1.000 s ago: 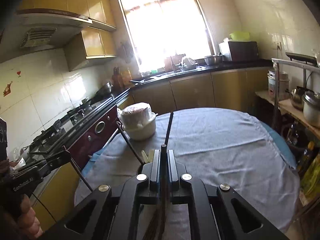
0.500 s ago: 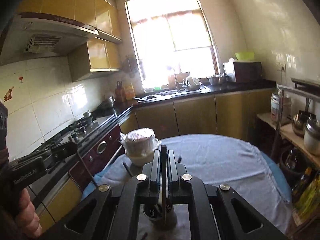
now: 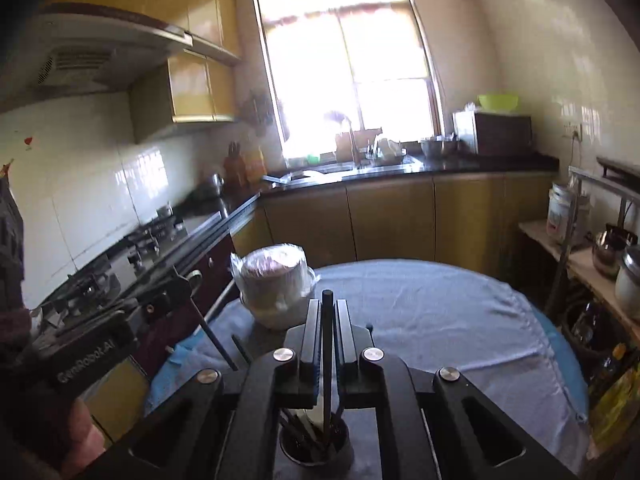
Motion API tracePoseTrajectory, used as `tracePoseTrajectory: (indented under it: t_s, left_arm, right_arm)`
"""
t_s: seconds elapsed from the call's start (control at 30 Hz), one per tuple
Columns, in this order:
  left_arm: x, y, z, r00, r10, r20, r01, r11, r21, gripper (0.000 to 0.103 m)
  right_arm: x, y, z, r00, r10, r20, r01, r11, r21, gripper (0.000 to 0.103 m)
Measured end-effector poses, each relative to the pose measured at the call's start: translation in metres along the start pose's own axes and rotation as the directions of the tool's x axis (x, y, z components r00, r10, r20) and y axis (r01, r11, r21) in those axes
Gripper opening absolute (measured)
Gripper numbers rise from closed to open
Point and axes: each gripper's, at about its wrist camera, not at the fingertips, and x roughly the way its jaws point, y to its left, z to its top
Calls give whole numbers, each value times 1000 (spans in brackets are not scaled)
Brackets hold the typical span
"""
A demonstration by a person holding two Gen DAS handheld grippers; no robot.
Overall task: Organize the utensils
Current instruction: 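Lower both chopsticks into the black cup and open both grippers, then move both open grippers back over the remaining chopsticks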
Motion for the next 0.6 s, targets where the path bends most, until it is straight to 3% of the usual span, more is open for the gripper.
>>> tracePoseTrajectory:
  t_s: [0.2,0.33,0.4,0.47,0.57,0.6]
  left_arm:
    - [15,8,-18,997,-3,-77,3,1000,1,5]
    - [11,9,-26,993,-1,-116,5,999,37,6]
    - [3,10,-33,992,0,-125,8,998,62,13]
    - [-12,11,-43,993,1,-122,11,995,97,37]
    - [-34,16,-57,995,20,-99,-6,990,143,43]
    - [-41,19,-63,995,34,-98,-18,988,153,43]
  right_arm:
    - [11,-9,-17,998,31,-60,-30,999,30,6]
    - [18,-20,-28,988,94,-125,-79,990,115,9]
    - [18,-25,-34,984,117,-137,-95,983,157,12]
    - [11,-33,-42,982,138,-133,-110,974,197,23]
    - [-6,-46,-57,984,138,-109,-110,966,234,44]
    - [-13,-50,-62,987,128,-101,-101,966,237,44]
